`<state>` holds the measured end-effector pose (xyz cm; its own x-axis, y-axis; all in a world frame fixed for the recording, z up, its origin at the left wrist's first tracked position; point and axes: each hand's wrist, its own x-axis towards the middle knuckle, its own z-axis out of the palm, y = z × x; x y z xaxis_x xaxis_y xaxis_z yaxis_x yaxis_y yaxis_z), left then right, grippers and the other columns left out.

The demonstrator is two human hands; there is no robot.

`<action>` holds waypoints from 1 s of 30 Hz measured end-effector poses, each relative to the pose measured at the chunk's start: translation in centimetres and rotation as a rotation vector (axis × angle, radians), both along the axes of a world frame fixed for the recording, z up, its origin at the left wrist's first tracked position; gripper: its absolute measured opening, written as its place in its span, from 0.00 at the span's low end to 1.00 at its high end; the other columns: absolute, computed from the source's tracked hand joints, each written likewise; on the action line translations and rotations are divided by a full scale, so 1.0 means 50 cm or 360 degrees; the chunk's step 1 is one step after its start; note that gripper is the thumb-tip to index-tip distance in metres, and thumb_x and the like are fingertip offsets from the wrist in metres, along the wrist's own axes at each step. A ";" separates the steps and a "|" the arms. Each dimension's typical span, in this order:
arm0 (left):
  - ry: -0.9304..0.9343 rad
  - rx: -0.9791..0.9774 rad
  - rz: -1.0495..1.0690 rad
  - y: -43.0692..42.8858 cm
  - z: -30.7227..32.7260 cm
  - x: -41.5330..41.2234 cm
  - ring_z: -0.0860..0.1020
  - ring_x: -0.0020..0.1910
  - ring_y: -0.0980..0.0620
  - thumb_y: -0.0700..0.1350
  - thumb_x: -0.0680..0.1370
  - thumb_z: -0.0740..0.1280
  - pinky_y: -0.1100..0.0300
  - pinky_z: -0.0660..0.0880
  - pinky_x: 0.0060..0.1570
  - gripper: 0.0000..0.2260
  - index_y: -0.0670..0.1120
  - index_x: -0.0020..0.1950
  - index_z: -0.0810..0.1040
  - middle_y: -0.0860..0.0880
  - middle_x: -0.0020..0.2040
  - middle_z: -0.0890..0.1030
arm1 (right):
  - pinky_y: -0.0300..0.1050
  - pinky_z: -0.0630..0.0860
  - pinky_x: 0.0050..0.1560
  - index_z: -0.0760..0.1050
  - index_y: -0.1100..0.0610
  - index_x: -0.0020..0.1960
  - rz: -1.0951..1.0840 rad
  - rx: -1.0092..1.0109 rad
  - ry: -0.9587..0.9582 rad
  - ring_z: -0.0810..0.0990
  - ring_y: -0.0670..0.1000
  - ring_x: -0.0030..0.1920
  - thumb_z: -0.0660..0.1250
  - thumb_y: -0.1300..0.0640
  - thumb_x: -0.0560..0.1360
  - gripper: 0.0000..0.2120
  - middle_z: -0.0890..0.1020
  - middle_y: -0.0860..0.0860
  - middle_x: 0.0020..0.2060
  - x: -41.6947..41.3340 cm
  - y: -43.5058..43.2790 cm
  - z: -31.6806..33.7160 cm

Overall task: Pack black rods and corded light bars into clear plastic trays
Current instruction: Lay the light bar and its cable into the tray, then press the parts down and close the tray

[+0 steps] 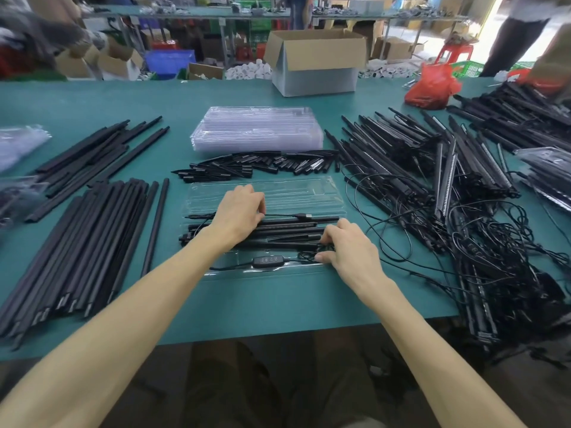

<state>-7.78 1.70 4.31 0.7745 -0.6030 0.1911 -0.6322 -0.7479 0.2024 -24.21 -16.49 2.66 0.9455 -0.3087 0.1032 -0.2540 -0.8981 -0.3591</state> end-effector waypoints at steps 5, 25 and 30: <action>-0.0076 0.0067 -0.0011 0.027 -0.005 0.006 0.76 0.55 0.46 0.47 0.81 0.67 0.51 0.71 0.58 0.05 0.47 0.54 0.79 0.47 0.53 0.78 | 0.50 0.74 0.48 0.75 0.52 0.54 0.0009 -0.0009 0.0004 0.71 0.49 0.56 0.74 0.47 0.74 0.14 0.73 0.46 0.51 -0.001 0.000 0.004; -0.0079 0.0223 0.0450 0.209 0.006 0.008 0.75 0.59 0.41 0.42 0.83 0.62 0.45 0.73 0.58 0.09 0.43 0.62 0.77 0.42 0.57 0.77 | 0.48 0.70 0.43 0.76 0.50 0.51 -0.0024 0.0051 -0.0061 0.71 0.48 0.53 0.75 0.49 0.73 0.12 0.73 0.45 0.47 -0.005 -0.004 -0.005; -0.0193 0.0070 0.0680 0.266 0.016 -0.011 0.74 0.56 0.41 0.32 0.80 0.60 0.48 0.74 0.48 0.11 0.39 0.62 0.73 0.41 0.58 0.73 | 0.48 0.70 0.43 0.77 0.50 0.51 -0.0027 0.0051 -0.0068 0.72 0.48 0.53 0.75 0.48 0.73 0.11 0.73 0.44 0.47 -0.012 -0.004 -0.007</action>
